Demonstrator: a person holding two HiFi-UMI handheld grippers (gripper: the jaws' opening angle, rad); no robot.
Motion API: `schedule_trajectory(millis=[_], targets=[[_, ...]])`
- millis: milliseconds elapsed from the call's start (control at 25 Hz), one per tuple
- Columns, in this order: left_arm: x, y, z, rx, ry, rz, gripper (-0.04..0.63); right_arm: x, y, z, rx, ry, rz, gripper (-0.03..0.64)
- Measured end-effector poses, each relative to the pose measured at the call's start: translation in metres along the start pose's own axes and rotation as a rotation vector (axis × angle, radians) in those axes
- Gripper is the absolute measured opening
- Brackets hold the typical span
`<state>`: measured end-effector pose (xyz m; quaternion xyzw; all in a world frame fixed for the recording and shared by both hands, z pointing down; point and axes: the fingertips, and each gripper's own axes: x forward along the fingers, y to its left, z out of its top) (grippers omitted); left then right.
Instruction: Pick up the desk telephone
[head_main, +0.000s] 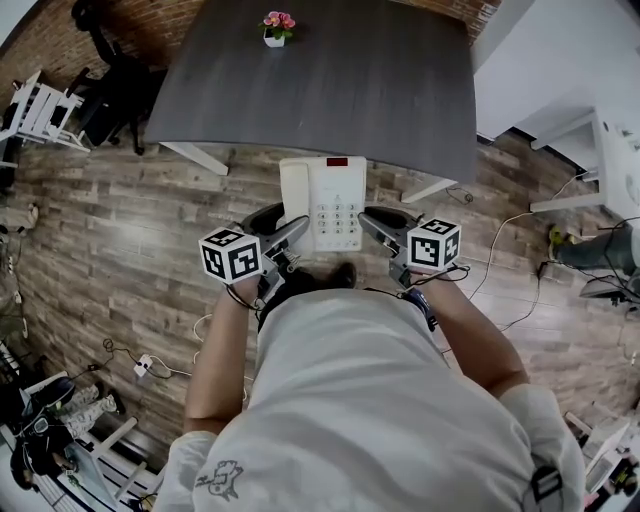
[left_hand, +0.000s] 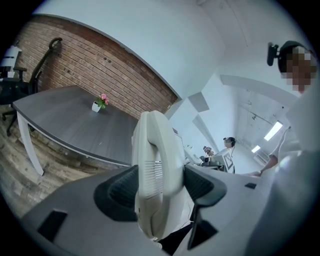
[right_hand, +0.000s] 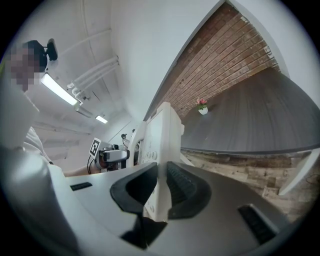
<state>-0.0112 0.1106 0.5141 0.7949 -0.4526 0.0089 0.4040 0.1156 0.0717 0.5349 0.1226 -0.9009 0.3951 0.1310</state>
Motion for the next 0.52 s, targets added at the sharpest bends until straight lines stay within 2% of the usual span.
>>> schedule_trajectory(millis=[520], targets=[[-0.0043, 0.0012, -0.0029, -0.024, -0.015, 0.026, 0.299, 0.0034, 0.0011, 0.0021, 0.000, 0.011, 0.020, 0.064]])
